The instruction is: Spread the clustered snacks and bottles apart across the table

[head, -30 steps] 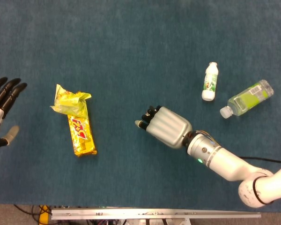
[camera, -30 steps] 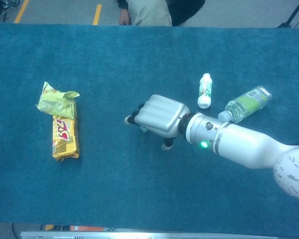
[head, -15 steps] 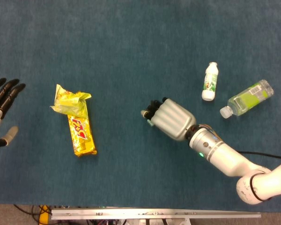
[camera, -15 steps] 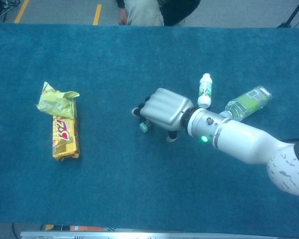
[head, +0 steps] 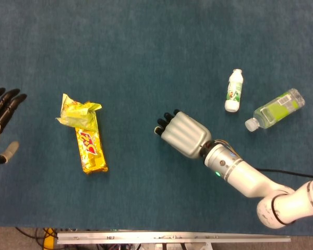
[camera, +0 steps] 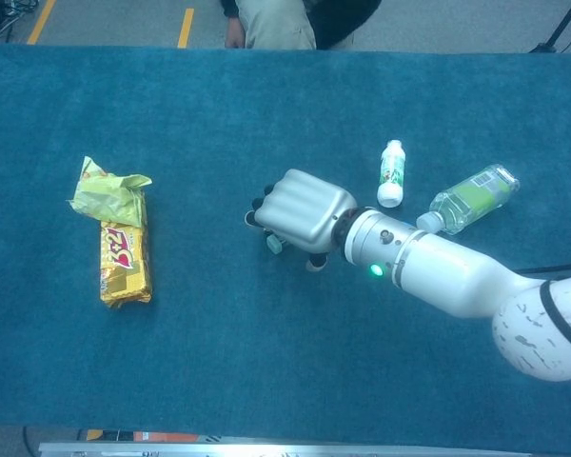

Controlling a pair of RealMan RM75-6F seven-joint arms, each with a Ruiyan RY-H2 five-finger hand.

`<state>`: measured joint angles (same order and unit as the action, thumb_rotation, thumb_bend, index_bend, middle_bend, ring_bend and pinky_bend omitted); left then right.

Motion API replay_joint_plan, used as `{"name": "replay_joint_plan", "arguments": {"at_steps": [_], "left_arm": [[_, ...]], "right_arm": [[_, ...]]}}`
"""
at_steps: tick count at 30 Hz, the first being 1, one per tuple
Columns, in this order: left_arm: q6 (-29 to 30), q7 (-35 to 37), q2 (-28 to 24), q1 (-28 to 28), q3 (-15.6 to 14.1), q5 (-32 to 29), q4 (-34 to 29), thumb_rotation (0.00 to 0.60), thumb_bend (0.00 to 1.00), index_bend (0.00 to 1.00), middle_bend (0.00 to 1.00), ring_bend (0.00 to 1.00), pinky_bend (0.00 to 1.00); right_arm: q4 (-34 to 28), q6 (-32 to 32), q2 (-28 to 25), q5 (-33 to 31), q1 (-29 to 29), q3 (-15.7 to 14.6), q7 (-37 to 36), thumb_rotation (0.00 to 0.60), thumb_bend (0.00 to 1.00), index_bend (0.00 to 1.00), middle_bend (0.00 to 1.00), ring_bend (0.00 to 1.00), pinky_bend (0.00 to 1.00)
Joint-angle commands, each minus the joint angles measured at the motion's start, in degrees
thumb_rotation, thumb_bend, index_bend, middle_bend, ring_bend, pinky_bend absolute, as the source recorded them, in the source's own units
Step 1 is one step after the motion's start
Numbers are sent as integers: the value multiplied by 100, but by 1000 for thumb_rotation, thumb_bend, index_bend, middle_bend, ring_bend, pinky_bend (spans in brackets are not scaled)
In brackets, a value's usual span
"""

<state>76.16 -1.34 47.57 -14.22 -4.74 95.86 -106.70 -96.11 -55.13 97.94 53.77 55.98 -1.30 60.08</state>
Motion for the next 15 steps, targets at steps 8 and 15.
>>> {"name": "replay_joint_plan", "arguments": {"at_steps": [8, 15], "left_arm": [[-9, 57, -17, 17, 10, 86, 5, 600, 323, 25, 79, 38, 188], [-5, 136, -15, 54, -10, 133, 55, 600, 324, 25, 79, 38, 189]], "right_arm": [[337, -60, 202, 29, 74, 48, 44, 600, 94, 377, 305, 269, 435], [530, -52, 362, 48, 120, 85, 58, 600, 94, 377, 305, 269, 435]]}}
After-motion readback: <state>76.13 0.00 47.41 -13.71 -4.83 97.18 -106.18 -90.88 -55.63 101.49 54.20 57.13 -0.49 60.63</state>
